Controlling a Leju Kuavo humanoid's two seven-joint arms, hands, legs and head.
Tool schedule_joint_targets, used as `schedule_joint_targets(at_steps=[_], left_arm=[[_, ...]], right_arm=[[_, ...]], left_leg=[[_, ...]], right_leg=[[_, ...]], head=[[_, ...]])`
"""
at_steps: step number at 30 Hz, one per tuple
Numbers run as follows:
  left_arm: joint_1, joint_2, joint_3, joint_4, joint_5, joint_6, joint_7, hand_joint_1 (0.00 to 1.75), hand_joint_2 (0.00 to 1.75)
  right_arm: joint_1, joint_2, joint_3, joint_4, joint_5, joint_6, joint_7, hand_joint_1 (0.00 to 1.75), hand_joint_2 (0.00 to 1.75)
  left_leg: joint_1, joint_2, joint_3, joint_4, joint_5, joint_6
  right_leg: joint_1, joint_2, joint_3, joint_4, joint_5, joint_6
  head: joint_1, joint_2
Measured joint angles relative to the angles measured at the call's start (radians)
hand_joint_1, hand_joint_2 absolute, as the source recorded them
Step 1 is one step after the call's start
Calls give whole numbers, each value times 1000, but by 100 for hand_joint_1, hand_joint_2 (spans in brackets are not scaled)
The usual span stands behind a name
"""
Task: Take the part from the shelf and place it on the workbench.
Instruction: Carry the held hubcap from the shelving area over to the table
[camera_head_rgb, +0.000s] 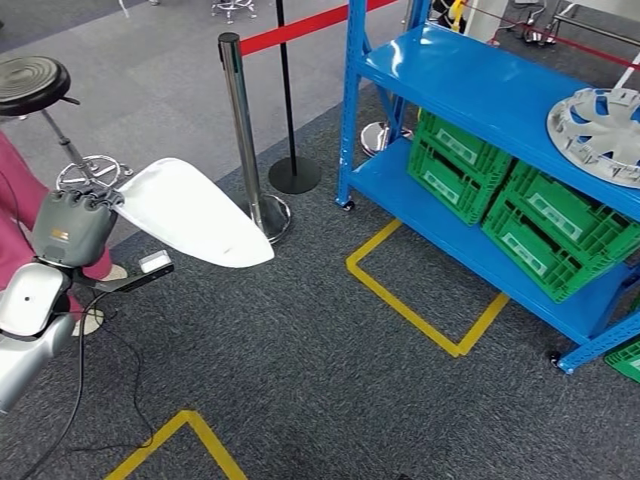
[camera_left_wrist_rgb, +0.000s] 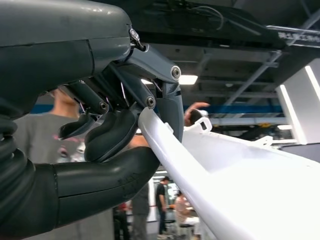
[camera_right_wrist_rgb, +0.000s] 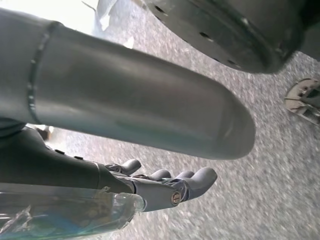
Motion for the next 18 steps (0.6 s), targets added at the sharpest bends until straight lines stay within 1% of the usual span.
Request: schedule_joint_targets(at_steps=[1,2,3,4,5,6,7,8,9,10,11,12,13,14,15,16,17,18], left_arm=[[0,0,0,0,0,0,0,175,175],[1,1,0,0,-1,1,0,175,175],[3,2,-1,0,-1,1,-1,175,175],[2,4,-2,0,-2,1,-1,175,175],[0,5,-4,0,-3,1,-2,175,175],[-3,5,-7,0,-4,1,-2,175,175],[-4,4,-11,0,-5,0,-3,175,175],[-4,3,-14,0,-7,0,-3,175,175],[-1,1,-16,0,-7,0,-4,175,175],[2,0,-18,1,-8,0,-4,175,175],[4,0,-19,1,-8,0,-4,175,175],[4,0,-19,1,-9,0,-3,175,175],[3,0,-19,1,-10,0,-1,175,175],[3,0,-19,1,-10,0,1,175,175],[4,1,-19,1,-11,0,3,175,175],[6,2,-19,1,-12,0,5,175,175],[9,3,-19,1,-12,0,6,175,175],[11,5,-19,1,-13,0,7,175,175]], right_arm=[[0,0,1,1,0,0,0,0,0],[0,0,1,1,0,0,2,0,0],[-1,0,1,1,0,0,5,0,0],[-2,0,1,2,0,0,8,0,0],[-1,0,1,2,-1,0,9,0,0],[0,-1,2,2,-1,0,9,0,0],[2,-2,2,3,-1,0,9,0,0],[4,-2,2,4,-1,-1,9,0,0],[5,-3,2,4,-1,-1,9,0,0],[5,-3,2,5,-1,0,9,0,0],[5,-3,2,5,-1,0,9,0,0],[5,-3,3,5,-1,0,9,0,0],[5,-6,3,5,-1,0,9,0,0],[5,-9,3,5,-2,-1,9,0,0],[5,-11,4,5,-2,-2,9,0,0],[5,-14,4,5,-2,-2,9,0,0],[4,-14,4,5,-2,-2,9,0,0],[4,-14,4,5,-2,-2,9,0,0]], left_leg=[[3,-12,-5,-2,6,-8],[6,-25,-9,-6,12,-17],[8,-21,-12,-7,14,-23],[7,-2,-20,2,6,-27],[4,28,-36,34,-16,-29],[1,63,-59,85,-49,-30],[0,86,-88,152,-85,-32],[0,96,-115,217,-114,-35],[0,100,-130,258,-127,-36],[0,102,-128,267,-123,-37],[1,107,-105,236,-103,-38],[1,121,-66,174,-74,-39],[-2,150,-25,106,-53,-39],[-5,171,6,51,-38,-34],[-7,185,23,17,-31,-27],[-10,186,25,7,-32,-18],[-9,170,21,7,-29,-7],[-9,158,18,6,-27,1]], right_leg=[[2,0,4,-6,-2,-3],[4,-12,5,-9,2,-7],[4,-25,6,-13,7,-14],[5,-38,6,-17,12,-21],[4,-53,6,-22,17,-27],[5,-67,5,-25,20,-31],[6,-81,2,-25,21,-33],[7,-96,0,-25,22,-34],[7,-111,-3,-25,23,-33],[7,-125,-5,-25,23,-33],[7,-139,-6,-25,24,-31],[7,-153,-6,-24,24,-29],[10,-165,-7,-22,23,-24],[14,-176,-8,-19,22,-19],[18,-187,-8,-18,20,-14],[22,-197,-7,-17,19,-11],[22,-208,-6,-18,18,-8],[20,-210,-6,-17,15,-4]], head=[[-1,0],[0,0],[-1,0],[-3,0],[-6,0],[-8,0],[-10,0],[-10,0],[-10,0],[-10,0],[-10,0],[-10,0],[-11,0],[-10,0],[-9,0],[-8,0],[-6,0],[-6,0]])
